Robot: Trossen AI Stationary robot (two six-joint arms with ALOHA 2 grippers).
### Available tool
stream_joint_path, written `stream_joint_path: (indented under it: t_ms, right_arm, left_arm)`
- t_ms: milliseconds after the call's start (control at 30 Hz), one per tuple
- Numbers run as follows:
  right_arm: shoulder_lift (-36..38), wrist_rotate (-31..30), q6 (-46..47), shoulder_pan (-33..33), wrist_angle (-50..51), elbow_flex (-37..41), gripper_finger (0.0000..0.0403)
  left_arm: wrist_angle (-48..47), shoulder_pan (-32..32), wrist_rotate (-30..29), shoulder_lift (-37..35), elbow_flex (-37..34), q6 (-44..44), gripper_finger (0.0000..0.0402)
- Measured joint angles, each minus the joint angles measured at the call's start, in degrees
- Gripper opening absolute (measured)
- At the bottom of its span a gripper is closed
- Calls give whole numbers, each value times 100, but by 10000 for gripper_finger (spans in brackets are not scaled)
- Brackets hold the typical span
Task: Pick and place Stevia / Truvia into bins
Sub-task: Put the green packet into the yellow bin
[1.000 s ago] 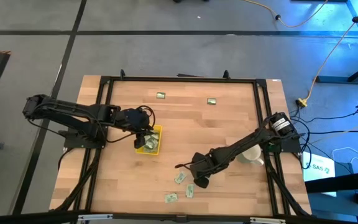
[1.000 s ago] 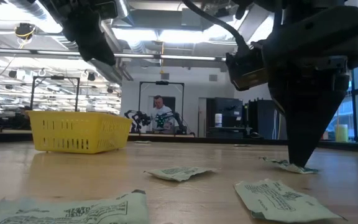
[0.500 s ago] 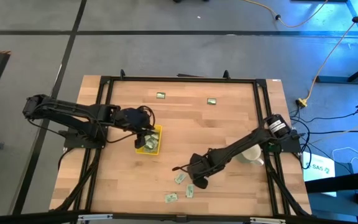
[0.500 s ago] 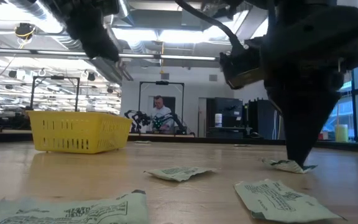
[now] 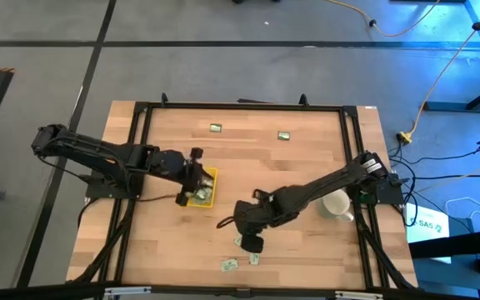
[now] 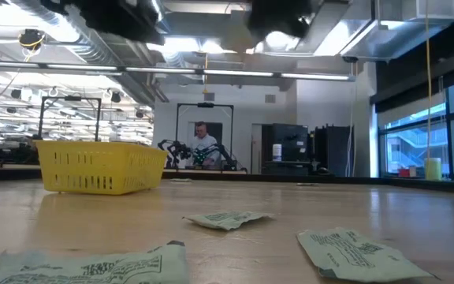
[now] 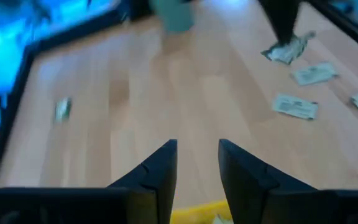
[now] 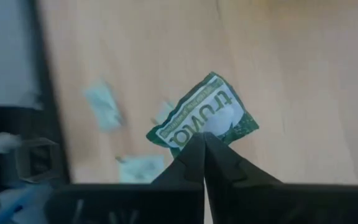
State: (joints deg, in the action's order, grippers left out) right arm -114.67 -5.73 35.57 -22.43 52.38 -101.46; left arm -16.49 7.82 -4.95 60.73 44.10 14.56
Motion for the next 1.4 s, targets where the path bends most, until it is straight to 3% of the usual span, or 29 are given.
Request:
stream_joint_path:
  t_ms: [300,567,1033,1200,1400]
  right_arm:
    - [31,77,-1211,296,-669,-1325,0]
    - [31,708,-1346,498,-1362,-1453,0]
    - [31,709,-1179,545,-1213,-1453,0]
    - [31,703,-1182,543,-1217,-1453,0]
    - [31,693,-1188,545,-1234,-1455,0]
  left_arm:
    - [1192,875,294,2,0,2270,132]
    - [1500,1176,282,2,0,2237,131]
    - [1778,1637,39,2,0,2227,124]
    - [1848,1656,-136,2,0,2457,89]
    - [1838,1656,-28,2,0,2477,13]
